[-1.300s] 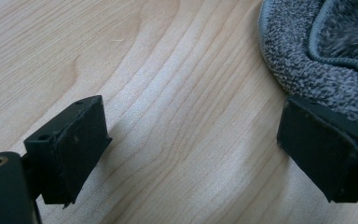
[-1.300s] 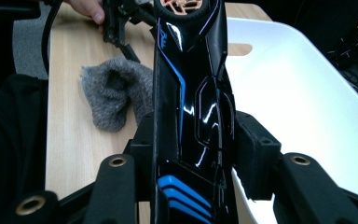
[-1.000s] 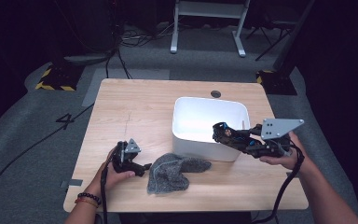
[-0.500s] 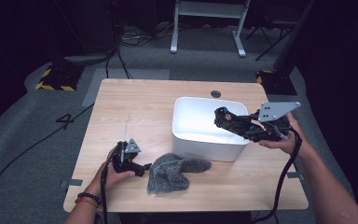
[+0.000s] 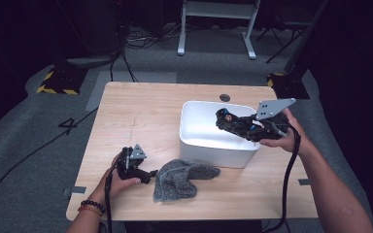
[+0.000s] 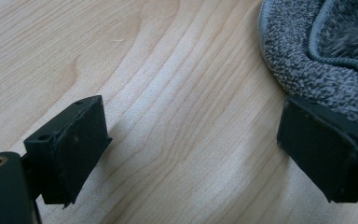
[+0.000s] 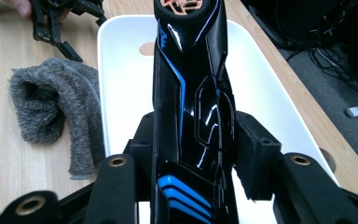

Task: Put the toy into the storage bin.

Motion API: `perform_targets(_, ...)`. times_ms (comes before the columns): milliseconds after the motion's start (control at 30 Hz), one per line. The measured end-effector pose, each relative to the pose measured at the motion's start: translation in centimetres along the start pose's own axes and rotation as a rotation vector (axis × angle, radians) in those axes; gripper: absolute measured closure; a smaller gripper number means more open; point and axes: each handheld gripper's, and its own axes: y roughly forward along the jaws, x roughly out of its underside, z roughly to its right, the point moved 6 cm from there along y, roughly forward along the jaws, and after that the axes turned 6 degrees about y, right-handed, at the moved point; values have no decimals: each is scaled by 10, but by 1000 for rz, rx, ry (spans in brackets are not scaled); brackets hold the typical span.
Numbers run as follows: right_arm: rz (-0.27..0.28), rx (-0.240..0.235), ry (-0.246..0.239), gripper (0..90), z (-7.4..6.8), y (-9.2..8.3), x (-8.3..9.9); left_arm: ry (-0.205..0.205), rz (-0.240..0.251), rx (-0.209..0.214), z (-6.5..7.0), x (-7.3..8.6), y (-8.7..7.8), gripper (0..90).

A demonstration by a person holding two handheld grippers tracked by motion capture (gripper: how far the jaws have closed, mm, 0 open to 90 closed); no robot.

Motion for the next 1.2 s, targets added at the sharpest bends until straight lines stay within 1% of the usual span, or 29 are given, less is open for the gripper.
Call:
perform_targets(200,-41,-14,-7,572,4,16,0,0,0,0,0,0,0,90)
perform_targets(267,-53,-13,0,571,6,22,0,0,0,0,0,0,0,90)
perform_targets(367,-73,-27,-5,571,7,30,-1,0,1,1,0,0,0,90)
perform_targets(500,-117,-34,-21,571,7,41,1,-1,1,0,0,0,0,90)
perform_targets(633,-149,-49,-19,571,9,49,3,0,0,0,0,0,0,90)
perform_targets(700,-169,-48,-16,571,10,54,5,0,0,1,0,0,0,90)
perform_targets(800,-204,-59,-31,571,9,63,8,3,0,0,0,0,0,90)
perform_targets(900,-227,-61,-30,571,8,67,11,11,-3,0,-1,0,0,89)
perform_targets(967,-244,-77,-37,571,7,69,13,11,-2,1,-1,0,0,88)
perform_targets(1033,-256,-77,-40,571,7,71,15,11,-2,0,-1,0,0,88)
perform_targets(1100,-281,-80,-49,571,6,73,17,11,-2,0,-1,0,0,88)
perform_targets(1200,-304,-105,-59,571,2,77,19,11,-3,0,-1,0,0,88)
